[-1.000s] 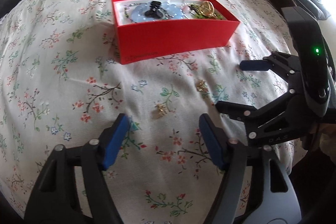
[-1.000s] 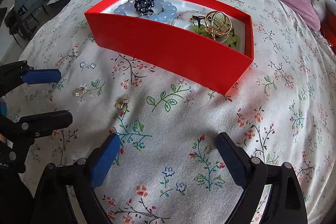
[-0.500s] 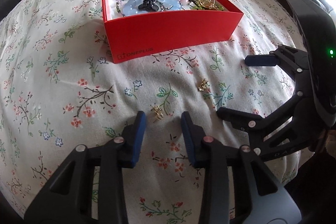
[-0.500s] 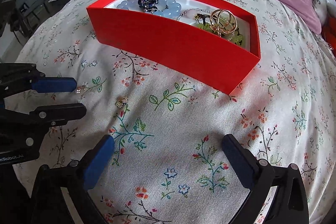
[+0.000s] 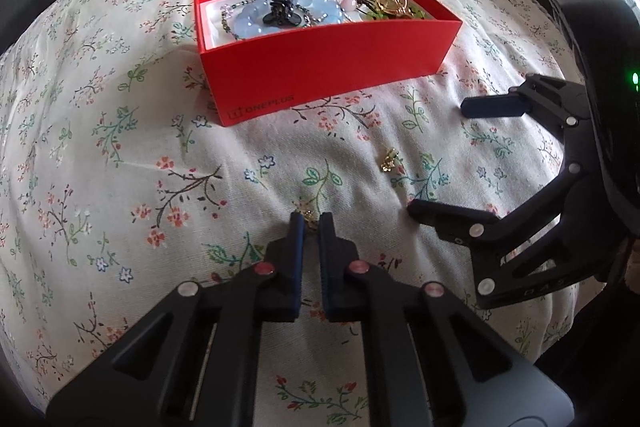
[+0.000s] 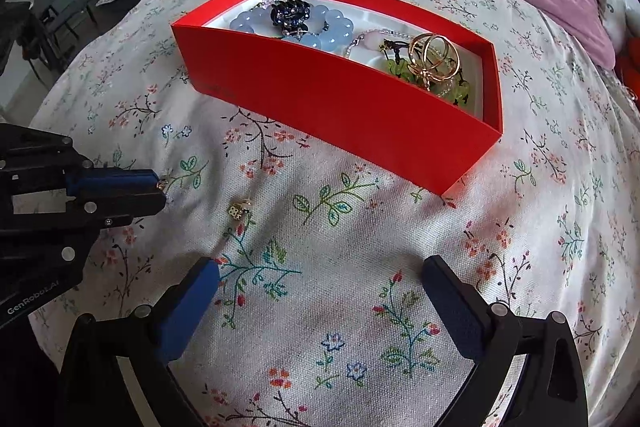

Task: Organize jewelry
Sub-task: 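Grasp another gold stud earring with right tool while left tool holds its earring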

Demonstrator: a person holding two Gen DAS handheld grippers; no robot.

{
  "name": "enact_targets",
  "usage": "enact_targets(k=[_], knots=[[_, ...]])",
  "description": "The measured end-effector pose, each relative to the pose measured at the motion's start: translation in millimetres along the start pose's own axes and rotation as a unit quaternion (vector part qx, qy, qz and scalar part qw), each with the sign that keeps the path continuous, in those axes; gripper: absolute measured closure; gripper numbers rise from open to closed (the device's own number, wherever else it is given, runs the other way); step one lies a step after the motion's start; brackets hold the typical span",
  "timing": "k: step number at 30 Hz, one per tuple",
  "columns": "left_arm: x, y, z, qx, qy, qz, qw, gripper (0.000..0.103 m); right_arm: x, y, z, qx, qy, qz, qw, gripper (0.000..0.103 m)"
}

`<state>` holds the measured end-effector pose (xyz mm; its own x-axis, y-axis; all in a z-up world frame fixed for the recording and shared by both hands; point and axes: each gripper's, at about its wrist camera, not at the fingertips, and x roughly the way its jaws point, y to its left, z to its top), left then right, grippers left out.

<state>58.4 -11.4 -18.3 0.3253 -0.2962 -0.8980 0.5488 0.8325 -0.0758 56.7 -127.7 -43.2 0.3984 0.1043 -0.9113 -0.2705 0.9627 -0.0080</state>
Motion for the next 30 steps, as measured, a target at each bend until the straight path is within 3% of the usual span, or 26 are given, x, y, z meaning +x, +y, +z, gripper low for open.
enact_targets(k=[4, 6, 14, 30], knots=[[-8, 7, 1, -0.015, -0.008, 0.005, 0.9998, 0.097, -1, 9, 3, -0.011, -0.006, 0.011, 1.0, 0.013], [-10, 10, 1, -0.02, -0.008, 0.006, 0.9997, 0.097, 0, 16, 6, -0.019, -0.008, 0.019, 1.0, 0.025], [-7, 14, -2, -0.027, 0.001, 0.012, 0.9996, 0.097, 1, 29, 13, -0.038, -0.023, 0.038, 0.998, 0.053], [-7, 12, -3, -0.024, -0.002, 0.013, 0.9996, 0.097, 1, 32, 18, -0.05, -0.027, 0.046, 0.997, 0.091]])
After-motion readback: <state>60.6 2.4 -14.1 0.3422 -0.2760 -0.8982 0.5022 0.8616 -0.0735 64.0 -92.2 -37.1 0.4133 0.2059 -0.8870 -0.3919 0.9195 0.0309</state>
